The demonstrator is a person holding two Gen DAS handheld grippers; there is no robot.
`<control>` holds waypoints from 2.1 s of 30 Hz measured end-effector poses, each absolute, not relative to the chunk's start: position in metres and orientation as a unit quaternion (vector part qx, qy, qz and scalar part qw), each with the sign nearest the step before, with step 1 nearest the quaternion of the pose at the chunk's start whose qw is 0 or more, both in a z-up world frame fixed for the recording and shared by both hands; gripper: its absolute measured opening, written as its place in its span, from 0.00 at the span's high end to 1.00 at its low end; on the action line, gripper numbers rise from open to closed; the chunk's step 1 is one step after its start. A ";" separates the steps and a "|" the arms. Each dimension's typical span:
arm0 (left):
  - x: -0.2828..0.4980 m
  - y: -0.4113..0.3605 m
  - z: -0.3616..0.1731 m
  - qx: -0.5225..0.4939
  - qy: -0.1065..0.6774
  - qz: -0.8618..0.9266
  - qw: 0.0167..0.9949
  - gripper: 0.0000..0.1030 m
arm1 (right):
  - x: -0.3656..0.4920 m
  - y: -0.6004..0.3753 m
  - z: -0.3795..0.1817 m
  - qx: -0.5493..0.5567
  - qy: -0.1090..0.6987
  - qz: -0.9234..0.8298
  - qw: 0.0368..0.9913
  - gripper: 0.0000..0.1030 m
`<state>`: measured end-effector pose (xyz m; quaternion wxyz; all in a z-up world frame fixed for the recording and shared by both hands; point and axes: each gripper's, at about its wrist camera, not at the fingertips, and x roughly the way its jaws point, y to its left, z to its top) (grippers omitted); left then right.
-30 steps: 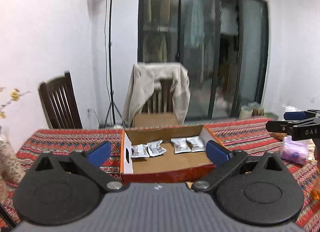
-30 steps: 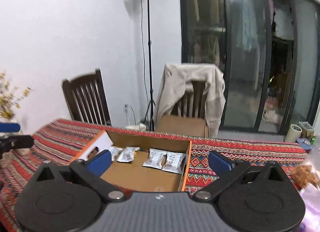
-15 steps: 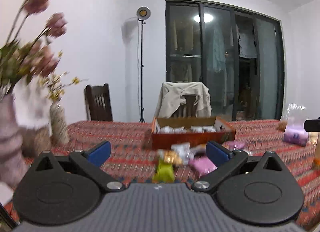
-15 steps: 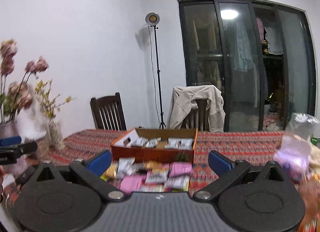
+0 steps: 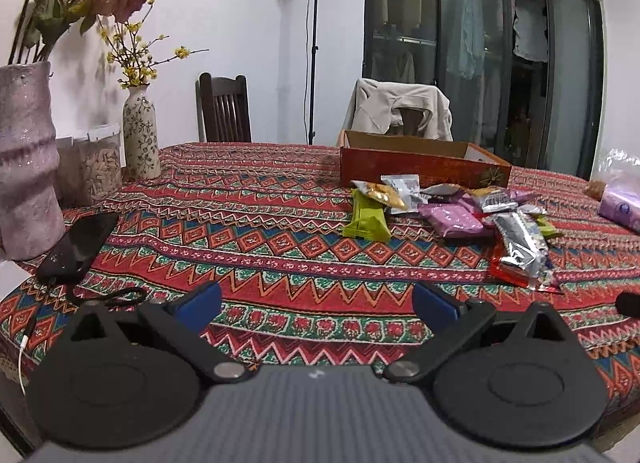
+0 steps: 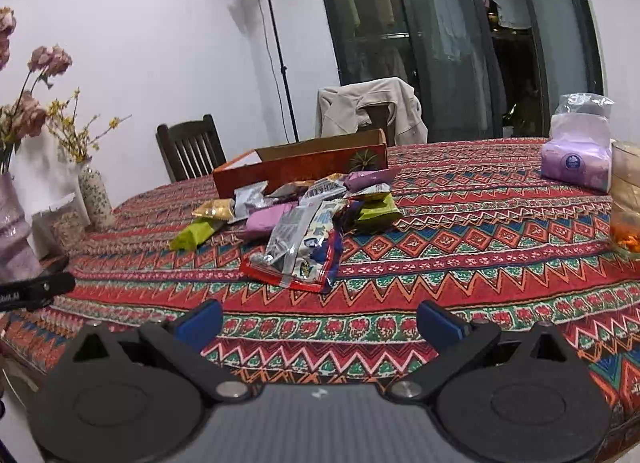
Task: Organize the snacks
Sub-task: 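Withdraw both grippers from the box toward the snack pile, then grasp a white packet with the left gripper while the right grasps a yellow-printed packet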
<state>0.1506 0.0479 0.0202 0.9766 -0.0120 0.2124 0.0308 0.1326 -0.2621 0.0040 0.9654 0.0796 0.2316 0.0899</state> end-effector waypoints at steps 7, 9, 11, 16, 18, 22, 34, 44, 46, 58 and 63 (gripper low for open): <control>0.174 0.043 0.016 -0.006 0.226 0.022 0.974 0.00 | 0.143 -0.259 0.001 0.057 0.232 0.085 0.967 0.00; 0.185 0.040 0.017 0.000 0.222 0.017 0.975 0.00 | 0.149 -0.260 0.002 0.055 0.231 0.086 0.968 0.00; 0.199 0.035 0.020 0.004 0.220 0.010 0.975 0.00 | 0.158 -0.264 0.004 0.066 0.229 0.078 0.968 0.00; 0.240 0.021 0.027 0.010 0.221 -0.008 0.975 0.00 | 0.182 -0.278 0.008 0.097 0.213 0.053 0.971 0.00; 0.262 0.015 0.030 0.012 0.222 -0.012 0.975 0.00 | 0.191 -0.282 0.010 0.091 0.200 0.035 0.975 0.00; 0.316 0.003 0.036 0.016 0.221 -0.016 0.975 0.00 | 0.230 -0.287 0.016 0.058 0.206 0.022 0.976 0.00; 0.420 -0.028 0.011 0.082 0.247 -0.014 0.965 0.09 | 0.354 -0.248 0.033 0.001 0.248 0.136 0.959 0.19; 0.435 -0.015 -0.006 0.056 0.287 -0.013 0.956 0.57 | 0.418 -0.212 0.005 -0.045 0.287 0.131 0.948 0.48; 0.434 -0.013 -0.005 0.058 0.283 -0.013 0.957 0.61 | 0.421 -0.212 0.002 -0.040 0.293 0.134 0.946 0.55; 0.388 -0.003 0.025 0.030 0.244 -0.020 0.969 0.83 | 0.368 -0.229 0.033 -0.021 0.247 0.143 0.958 0.59; 0.351 0.003 0.031 0.003 0.253 -0.020 0.967 0.84 | 0.327 -0.232 0.043 -0.021 0.236 0.156 0.959 0.59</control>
